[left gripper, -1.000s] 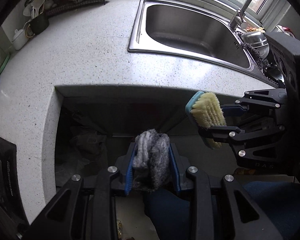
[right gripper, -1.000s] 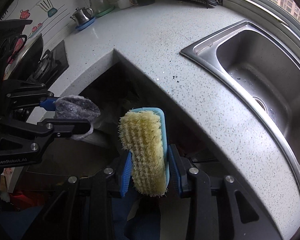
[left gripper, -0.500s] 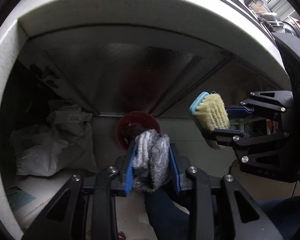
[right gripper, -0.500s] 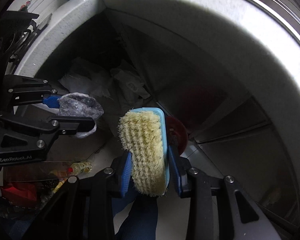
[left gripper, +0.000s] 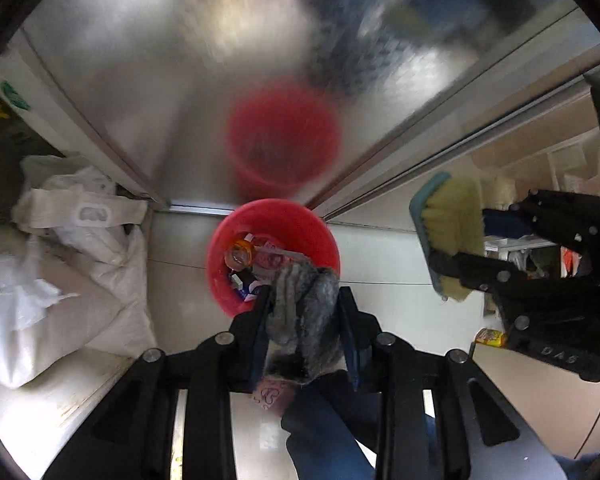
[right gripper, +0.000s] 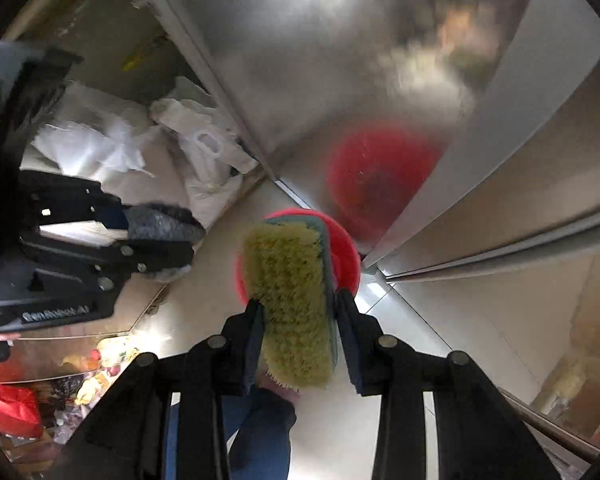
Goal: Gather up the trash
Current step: 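Carry brush and sponge pad down toward the red bin with both tools, then open both tools to drop brush and sponge pad into the red bin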
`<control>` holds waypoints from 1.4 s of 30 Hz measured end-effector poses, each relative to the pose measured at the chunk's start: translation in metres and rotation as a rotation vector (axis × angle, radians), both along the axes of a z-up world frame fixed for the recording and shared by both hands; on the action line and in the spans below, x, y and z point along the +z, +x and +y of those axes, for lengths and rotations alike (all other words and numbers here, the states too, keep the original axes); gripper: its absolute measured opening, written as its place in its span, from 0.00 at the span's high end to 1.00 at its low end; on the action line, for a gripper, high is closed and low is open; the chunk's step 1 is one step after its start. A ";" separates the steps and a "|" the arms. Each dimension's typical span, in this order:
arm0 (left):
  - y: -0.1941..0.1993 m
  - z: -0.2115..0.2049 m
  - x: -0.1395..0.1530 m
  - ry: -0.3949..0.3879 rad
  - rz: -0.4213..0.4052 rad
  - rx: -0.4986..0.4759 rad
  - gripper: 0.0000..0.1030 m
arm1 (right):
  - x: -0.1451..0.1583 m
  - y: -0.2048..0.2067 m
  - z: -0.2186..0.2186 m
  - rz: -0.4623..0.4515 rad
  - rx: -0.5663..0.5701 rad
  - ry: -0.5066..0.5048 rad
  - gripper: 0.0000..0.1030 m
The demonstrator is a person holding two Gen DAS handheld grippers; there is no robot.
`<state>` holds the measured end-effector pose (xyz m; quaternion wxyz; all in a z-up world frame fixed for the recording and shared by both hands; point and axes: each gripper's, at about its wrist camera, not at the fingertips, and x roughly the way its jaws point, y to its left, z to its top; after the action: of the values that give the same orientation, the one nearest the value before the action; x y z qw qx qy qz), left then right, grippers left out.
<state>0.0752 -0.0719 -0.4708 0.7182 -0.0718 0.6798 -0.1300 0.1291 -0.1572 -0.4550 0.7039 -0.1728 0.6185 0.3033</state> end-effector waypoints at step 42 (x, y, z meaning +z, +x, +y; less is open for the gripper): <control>-0.017 0.033 -0.045 0.090 0.022 0.026 0.00 | -0.079 0.016 0.014 0.068 0.072 -0.026 0.67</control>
<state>0.0581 -0.0389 -0.5161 0.7149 -0.0497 0.6918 -0.0889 0.1448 -0.1429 -0.5343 0.6690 -0.1938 0.6392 0.3261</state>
